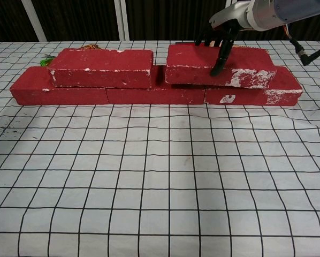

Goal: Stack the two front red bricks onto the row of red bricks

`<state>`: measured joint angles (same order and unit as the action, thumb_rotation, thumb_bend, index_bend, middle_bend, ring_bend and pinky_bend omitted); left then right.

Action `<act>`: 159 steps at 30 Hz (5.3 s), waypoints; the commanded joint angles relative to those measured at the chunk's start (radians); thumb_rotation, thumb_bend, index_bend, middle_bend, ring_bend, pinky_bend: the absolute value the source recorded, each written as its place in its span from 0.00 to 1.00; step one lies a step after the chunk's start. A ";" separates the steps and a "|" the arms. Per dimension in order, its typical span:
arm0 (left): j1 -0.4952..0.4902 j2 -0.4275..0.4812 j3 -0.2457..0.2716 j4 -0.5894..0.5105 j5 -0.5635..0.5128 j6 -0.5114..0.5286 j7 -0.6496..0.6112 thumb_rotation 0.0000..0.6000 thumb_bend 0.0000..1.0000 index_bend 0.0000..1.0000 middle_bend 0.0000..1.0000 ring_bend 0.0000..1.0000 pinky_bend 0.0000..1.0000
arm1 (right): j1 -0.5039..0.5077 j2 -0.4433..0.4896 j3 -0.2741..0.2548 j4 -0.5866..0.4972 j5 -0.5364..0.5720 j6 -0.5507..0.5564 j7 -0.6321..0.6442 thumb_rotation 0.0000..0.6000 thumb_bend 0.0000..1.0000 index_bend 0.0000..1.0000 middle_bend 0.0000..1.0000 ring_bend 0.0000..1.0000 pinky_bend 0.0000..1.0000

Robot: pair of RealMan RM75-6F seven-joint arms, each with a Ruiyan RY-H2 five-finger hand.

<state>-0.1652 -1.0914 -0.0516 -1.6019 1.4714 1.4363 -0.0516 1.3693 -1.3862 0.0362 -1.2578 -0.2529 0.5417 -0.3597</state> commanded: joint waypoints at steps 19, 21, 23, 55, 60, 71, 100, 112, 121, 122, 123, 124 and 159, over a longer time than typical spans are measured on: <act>-0.001 0.003 -0.003 -0.002 0.000 -0.011 -0.012 1.00 0.00 0.05 0.05 0.00 0.00 | 0.026 -0.035 0.002 0.017 0.037 0.025 -0.026 1.00 0.42 0.29 0.31 0.29 0.18; -0.001 0.003 -0.003 -0.002 0.000 -0.012 -0.013 1.00 0.00 0.05 0.05 0.00 0.00 | 0.027 -0.035 0.004 0.016 0.040 0.023 -0.025 1.00 0.42 0.29 0.31 0.29 0.18; -0.002 0.004 -0.003 -0.003 0.000 -0.015 -0.014 1.00 0.00 0.05 0.05 0.00 0.00 | 0.029 -0.037 0.006 0.016 0.042 0.023 -0.025 1.00 0.42 0.29 0.31 0.29 0.18; -0.004 0.011 -0.001 -0.001 0.007 -0.026 -0.034 1.00 0.00 0.05 0.05 0.00 0.00 | 0.054 -0.098 0.005 0.081 0.090 0.018 -0.062 1.00 0.42 0.29 0.32 0.29 0.18; -0.005 0.010 -0.001 0.001 0.005 -0.029 -0.034 1.00 0.00 0.05 0.05 0.00 0.00 | 0.052 -0.100 0.007 0.088 0.091 0.017 -0.062 1.00 0.42 0.29 0.32 0.29 0.18; -0.005 0.009 -0.002 0.001 0.004 -0.031 -0.033 1.00 0.00 0.05 0.05 0.00 0.00 | 0.051 -0.109 0.009 0.099 0.089 0.008 -0.065 1.00 0.42 0.29 0.32 0.29 0.18; -0.006 0.009 -0.004 0.002 -0.001 -0.035 -0.030 1.00 0.00 0.05 0.05 0.00 0.00 | 0.063 -0.120 -0.010 0.119 0.123 -0.007 -0.088 1.00 0.31 0.18 0.13 0.10 0.17; -0.006 0.009 -0.005 0.001 -0.004 -0.038 -0.026 1.00 0.00 0.05 0.05 0.00 0.00 | 0.070 -0.128 -0.019 0.130 0.155 0.003 -0.102 1.00 0.29 0.15 0.12 0.09 0.17; -0.007 0.008 -0.006 0.002 -0.005 -0.038 -0.026 1.00 0.00 0.05 0.05 0.00 0.00 | 0.070 -0.125 -0.015 0.132 0.161 -0.009 -0.104 1.00 0.24 0.14 0.11 0.07 0.17; -0.007 0.008 -0.006 0.002 -0.005 -0.039 -0.025 1.00 0.00 0.05 0.05 0.00 0.00 | 0.070 -0.124 -0.014 0.130 0.160 -0.011 -0.103 1.00 0.24 0.14 0.11 0.07 0.17; -0.007 0.008 -0.006 0.002 -0.006 -0.039 -0.025 1.00 0.00 0.05 0.05 0.00 0.00 | 0.069 -0.123 -0.013 0.129 0.158 -0.012 -0.102 1.00 0.24 0.14 0.11 0.07 0.17; -0.007 0.008 -0.006 0.002 -0.005 -0.039 -0.025 1.00 0.00 0.05 0.05 0.00 0.00 | 0.069 -0.122 -0.011 0.127 0.155 -0.014 -0.100 1.00 0.24 0.14 0.11 0.07 0.17; -0.007 0.009 -0.006 0.001 -0.004 -0.039 -0.031 1.00 0.00 0.05 0.05 0.00 0.00 | 0.050 -0.115 0.025 0.115 0.076 -0.029 -0.027 1.00 0.20 0.13 0.10 0.05 0.14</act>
<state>-0.1720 -1.0824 -0.0578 -1.6004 1.4678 1.3977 -0.0826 1.4192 -1.5009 0.0616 -1.1429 -0.1764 0.5126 -0.3869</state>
